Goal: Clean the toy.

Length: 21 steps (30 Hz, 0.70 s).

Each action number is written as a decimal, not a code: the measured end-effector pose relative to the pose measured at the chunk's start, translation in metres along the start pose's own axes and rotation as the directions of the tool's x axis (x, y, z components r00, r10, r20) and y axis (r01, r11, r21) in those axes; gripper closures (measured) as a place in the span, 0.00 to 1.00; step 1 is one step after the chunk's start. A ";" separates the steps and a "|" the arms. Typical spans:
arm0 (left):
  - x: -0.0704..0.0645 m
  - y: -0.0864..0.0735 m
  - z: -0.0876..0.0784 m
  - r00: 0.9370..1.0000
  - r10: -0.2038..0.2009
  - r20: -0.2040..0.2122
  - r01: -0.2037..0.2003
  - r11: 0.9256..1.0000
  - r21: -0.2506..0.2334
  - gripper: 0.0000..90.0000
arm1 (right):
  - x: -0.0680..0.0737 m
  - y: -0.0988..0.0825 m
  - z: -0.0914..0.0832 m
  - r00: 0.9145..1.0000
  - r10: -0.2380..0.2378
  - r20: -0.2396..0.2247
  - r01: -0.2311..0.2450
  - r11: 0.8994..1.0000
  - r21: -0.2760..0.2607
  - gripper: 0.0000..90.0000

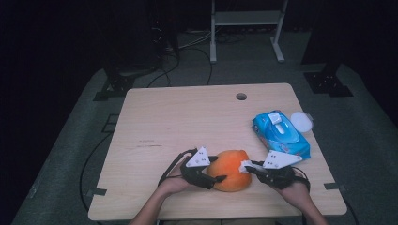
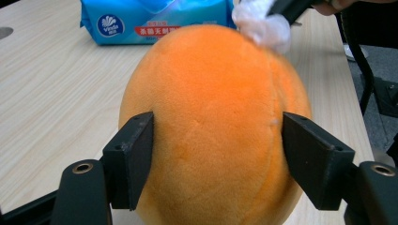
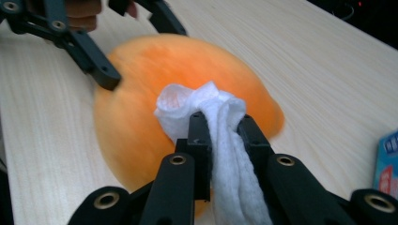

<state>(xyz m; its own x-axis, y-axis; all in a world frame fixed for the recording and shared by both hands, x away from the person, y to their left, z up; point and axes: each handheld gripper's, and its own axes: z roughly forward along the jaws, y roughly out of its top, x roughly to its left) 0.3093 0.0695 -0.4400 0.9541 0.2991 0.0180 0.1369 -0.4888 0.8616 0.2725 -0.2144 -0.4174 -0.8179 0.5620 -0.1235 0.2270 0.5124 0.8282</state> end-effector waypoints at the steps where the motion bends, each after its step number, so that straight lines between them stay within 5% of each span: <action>1: 0.001 -0.001 -0.001 1.000 0.001 0.004 -0.001 1.000 -0.001 0.32 | -0.003 -0.002 -0.001 1.000 0.016 -0.002 -0.016 1.000 -0.001 0.86; 9: -0.002 0.008 0.002 1.000 0.013 -0.014 -0.013 0.999 -0.040 0.16 | 0.010 0.006 0.005 1.000 -0.002 -0.025 0.002 1.000 -0.024 0.86; 14: 0.001 0.001 -0.003 1.000 0.007 -0.007 -0.007 1.000 -0.009 0.32 | 0.010 0.006 0.004 0.999 0.001 -0.044 -0.003 0.999 -0.033 0.86; 21: 0.008 -0.008 -0.007 1.000 -0.008 0.009 0.008 1.000 -0.022 0.34 | 0.001 -0.003 0.007 0.998 0.040 -0.053 -0.041 0.999 -0.020 0.86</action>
<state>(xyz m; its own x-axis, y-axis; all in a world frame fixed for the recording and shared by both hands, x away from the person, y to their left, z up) 0.3140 0.0815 -0.4430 0.9554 0.2953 0.0067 0.1386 -0.4684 0.8726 0.2742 -0.2108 -0.4234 -0.8352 0.5466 -0.0611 0.2498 0.4759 0.8433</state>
